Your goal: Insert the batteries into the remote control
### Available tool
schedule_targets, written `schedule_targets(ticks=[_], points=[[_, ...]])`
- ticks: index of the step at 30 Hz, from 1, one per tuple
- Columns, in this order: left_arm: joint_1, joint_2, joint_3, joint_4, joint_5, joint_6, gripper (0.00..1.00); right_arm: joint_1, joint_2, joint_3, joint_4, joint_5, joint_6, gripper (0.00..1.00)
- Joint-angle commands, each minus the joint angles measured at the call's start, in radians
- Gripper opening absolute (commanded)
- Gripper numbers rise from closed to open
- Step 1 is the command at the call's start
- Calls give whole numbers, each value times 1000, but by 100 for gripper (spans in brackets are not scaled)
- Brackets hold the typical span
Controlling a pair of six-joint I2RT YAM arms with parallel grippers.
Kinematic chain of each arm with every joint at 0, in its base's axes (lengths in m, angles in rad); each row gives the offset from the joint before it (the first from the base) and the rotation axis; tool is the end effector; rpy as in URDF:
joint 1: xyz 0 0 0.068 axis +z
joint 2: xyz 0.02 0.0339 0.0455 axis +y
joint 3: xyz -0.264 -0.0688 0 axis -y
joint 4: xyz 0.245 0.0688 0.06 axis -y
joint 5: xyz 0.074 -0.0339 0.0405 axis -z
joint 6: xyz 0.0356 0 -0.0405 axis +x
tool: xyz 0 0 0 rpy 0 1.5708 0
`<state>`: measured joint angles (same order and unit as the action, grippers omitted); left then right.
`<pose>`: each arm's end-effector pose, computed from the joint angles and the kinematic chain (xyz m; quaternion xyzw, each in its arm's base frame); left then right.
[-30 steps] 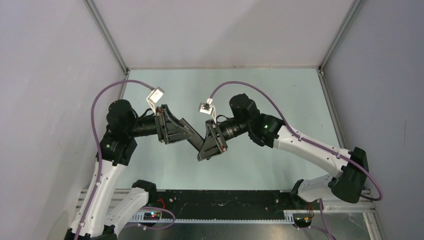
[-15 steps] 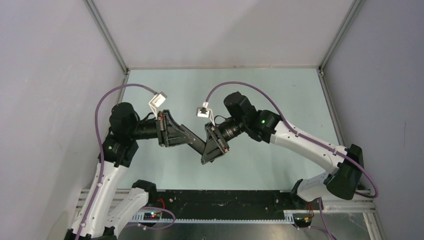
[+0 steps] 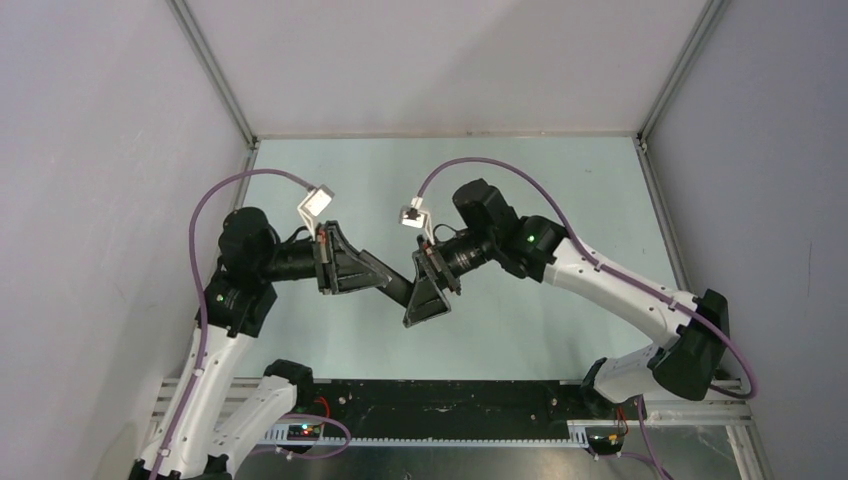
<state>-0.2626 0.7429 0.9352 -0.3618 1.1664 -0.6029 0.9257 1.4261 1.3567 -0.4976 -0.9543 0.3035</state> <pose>0.1280 -0.0683 0.3829 0.2419 0.6890 -0.6078 0.3120 0.1634 0.2654 0.3668 -0.4487 0.6737 0.5754 0.1170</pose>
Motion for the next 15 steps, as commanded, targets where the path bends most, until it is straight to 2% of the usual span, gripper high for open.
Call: schedule_targets(ticks=[1, 5, 11, 15], points=[[-5, -6, 68, 15, -76, -49, 0, -46, -102, -47, 147, 80, 75, 93], [-5, 14, 100, 15, -179, -141, 0, -87, -193, -179, 366, 163, 264, 94], [-5, 20, 130, 15, -300, -266, 0, -65, -286, -361, 707, 428, 550, 94], [-5, 20, 137, 15, -363, -342, 0, -45, -295, -400, 900, 535, 692, 93]])
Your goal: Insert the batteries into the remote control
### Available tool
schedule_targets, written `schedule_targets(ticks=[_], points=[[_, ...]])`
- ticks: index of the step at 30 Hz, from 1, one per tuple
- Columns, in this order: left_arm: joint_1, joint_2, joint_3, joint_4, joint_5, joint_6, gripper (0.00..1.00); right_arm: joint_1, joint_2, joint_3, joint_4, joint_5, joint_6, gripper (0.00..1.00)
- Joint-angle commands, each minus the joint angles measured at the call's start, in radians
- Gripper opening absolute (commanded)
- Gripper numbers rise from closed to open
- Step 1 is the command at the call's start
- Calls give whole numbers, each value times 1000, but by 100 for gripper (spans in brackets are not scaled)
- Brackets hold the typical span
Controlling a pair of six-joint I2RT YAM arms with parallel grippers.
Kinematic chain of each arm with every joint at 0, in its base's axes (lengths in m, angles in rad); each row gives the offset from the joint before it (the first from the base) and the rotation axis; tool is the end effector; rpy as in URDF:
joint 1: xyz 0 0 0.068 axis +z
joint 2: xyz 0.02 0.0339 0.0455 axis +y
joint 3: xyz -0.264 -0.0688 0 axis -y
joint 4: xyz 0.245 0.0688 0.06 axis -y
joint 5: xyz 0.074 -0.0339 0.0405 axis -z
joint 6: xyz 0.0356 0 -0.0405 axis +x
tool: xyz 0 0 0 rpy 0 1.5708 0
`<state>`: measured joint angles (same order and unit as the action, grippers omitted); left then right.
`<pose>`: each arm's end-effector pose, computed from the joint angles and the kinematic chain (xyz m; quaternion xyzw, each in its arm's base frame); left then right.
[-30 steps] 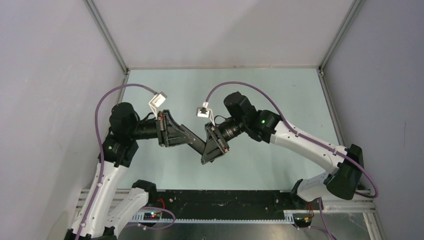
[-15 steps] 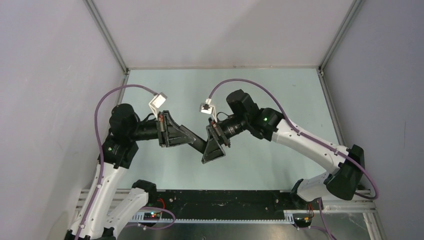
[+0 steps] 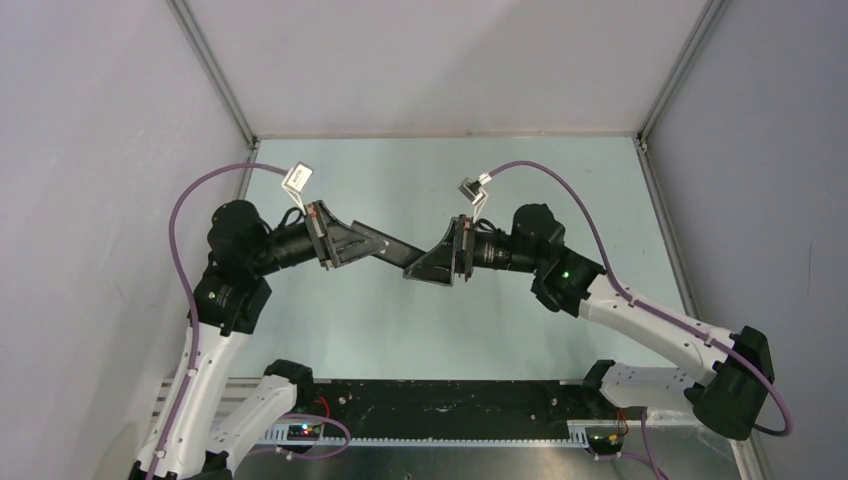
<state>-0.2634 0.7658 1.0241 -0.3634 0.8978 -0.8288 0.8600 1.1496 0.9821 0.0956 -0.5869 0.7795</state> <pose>0.1346 -0.0651 0.4070 0.0920 0.7240 -0.5887 0.3475 0.1593 0.2152 0.3653 -0.2251 0.6923 0.6212 0.2902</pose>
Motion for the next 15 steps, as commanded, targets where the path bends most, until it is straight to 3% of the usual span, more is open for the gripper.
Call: schedule_targets(ticks=[1, 10, 15], points=[[-5, -2, 48, 17, -102, -144, 0, 24, -17, -25, 343, 181, 230, 93], [-4, -15, 29, 21, -170, -237, 0, 47, 21, -26, 417, 308, 349, 84], [-2, -17, 30, 32, -186, -274, 0, 58, 42, -37, 424, 305, 369, 72]])
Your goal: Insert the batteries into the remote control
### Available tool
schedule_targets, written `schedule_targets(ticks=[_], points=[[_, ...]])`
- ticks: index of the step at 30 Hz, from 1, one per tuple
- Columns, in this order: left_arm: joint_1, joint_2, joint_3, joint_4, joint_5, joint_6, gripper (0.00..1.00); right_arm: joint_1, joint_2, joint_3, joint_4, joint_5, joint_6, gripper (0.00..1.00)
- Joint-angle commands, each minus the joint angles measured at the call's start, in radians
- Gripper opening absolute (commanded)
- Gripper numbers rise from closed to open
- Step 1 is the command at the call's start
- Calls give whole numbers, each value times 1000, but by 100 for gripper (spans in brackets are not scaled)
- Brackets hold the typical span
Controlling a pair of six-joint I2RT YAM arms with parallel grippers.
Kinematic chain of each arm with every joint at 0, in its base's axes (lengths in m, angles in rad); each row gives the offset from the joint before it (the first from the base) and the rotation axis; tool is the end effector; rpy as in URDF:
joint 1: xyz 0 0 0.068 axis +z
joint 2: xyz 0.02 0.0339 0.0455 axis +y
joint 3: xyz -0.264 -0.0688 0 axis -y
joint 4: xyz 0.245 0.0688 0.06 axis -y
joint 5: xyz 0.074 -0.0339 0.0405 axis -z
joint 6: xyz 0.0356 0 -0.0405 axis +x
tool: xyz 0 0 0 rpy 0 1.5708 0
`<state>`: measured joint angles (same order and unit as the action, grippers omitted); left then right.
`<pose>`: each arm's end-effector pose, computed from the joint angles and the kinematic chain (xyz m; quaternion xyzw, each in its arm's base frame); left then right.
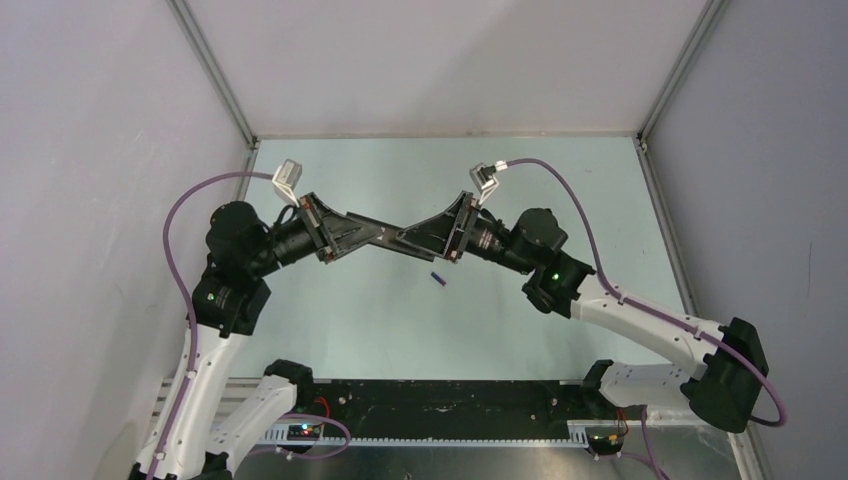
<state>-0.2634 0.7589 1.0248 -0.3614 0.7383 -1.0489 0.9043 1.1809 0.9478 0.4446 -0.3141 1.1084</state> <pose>0.1376 -0.0619 0.4079 -0.0400 0.7305 -0.5942 0.3341 0.1628 0.2248 0.3821 -0.0578 0.6299 0.7016 0.3279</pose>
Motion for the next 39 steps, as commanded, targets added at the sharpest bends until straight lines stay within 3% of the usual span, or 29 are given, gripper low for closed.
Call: schedule_targets(ticks=[1, 13, 31, 39], points=[[-2, -10, 30, 33, -25, -59, 0, 13, 15, -9, 93, 34, 45, 70], [14, -2, 40, 51, -10, -128, 0, -3, 48, -79, 195, 14, 137, 41], [101, 27, 75, 101, 55, -167, 0, -49, 58, -205, 265, -3, 199, 27], [126, 18, 73, 122, 80, -154, 0, -56, 63, -229, 254, -9, 213, 15]])
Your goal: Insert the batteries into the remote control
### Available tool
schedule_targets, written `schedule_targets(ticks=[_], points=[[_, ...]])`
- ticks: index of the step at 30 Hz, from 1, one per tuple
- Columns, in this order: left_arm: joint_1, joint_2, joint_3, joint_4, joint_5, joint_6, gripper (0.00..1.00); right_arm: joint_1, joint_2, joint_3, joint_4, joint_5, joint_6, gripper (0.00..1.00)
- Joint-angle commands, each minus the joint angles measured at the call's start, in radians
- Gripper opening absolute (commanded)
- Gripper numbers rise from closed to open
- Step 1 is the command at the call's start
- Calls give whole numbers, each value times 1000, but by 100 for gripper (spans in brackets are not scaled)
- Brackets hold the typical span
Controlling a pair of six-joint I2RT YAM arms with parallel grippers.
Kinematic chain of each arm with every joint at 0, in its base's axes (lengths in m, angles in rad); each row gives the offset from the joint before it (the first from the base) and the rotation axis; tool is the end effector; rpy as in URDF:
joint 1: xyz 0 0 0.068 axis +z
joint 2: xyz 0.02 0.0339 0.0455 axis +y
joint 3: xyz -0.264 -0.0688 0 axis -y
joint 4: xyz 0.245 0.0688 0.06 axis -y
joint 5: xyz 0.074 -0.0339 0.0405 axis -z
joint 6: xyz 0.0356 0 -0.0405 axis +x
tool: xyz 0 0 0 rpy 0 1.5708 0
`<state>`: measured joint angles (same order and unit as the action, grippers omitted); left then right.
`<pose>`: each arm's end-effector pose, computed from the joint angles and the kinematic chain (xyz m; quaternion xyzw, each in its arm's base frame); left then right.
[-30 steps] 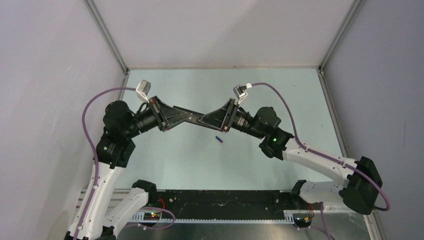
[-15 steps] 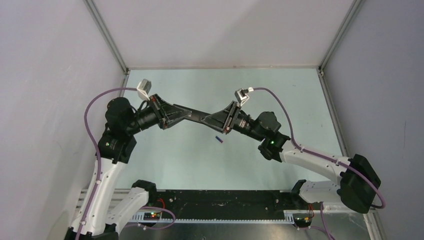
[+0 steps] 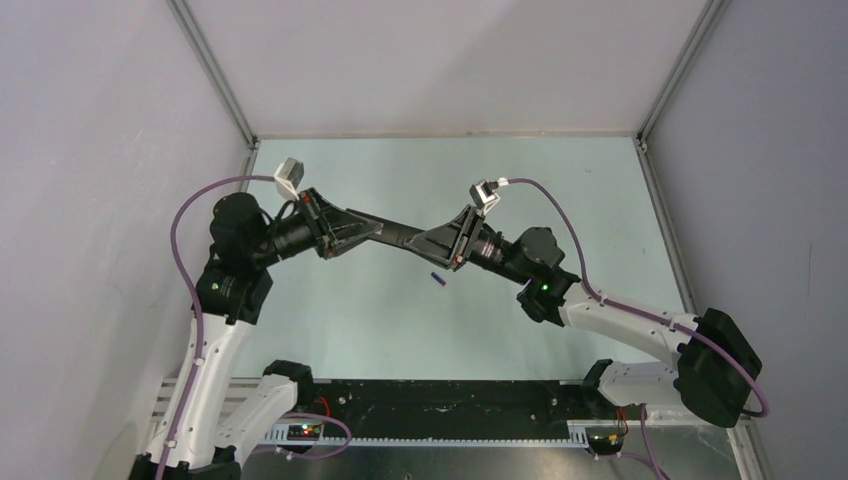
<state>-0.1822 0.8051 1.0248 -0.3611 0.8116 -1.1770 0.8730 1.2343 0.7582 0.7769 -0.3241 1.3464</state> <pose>0.1533 -0.0545 0.4019 -0.1037 0.7333 -0.6104 0.2810 0.1719 0.2226 0.3357 0.0110 0.5995 0.7541 0.2678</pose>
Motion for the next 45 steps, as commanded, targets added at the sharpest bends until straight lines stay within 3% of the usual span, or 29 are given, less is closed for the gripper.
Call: schedule_targets(ticks=[1, 11, 19, 27, 37, 45], points=[[46, -28, 71, 121, 10, -21, 0, -25, 7, -40, -85, 0, -26, 14], [69, -24, 63, 121, 41, 31, 0, -37, -19, -49, -128, -8, -51, 16], [70, -31, 22, 121, 38, 69, 0, -39, -5, -27, -105, -6, -33, 31], [70, -37, -21, 121, 40, 121, 0, -37, -19, 37, -365, 68, -69, 44], [69, -27, -69, 121, 51, 228, 0, -18, -36, 136, -609, 189, -229, 36], [68, -11, -115, 120, 47, 313, 0, 3, 2, 225, -827, 272, -320, 42]])
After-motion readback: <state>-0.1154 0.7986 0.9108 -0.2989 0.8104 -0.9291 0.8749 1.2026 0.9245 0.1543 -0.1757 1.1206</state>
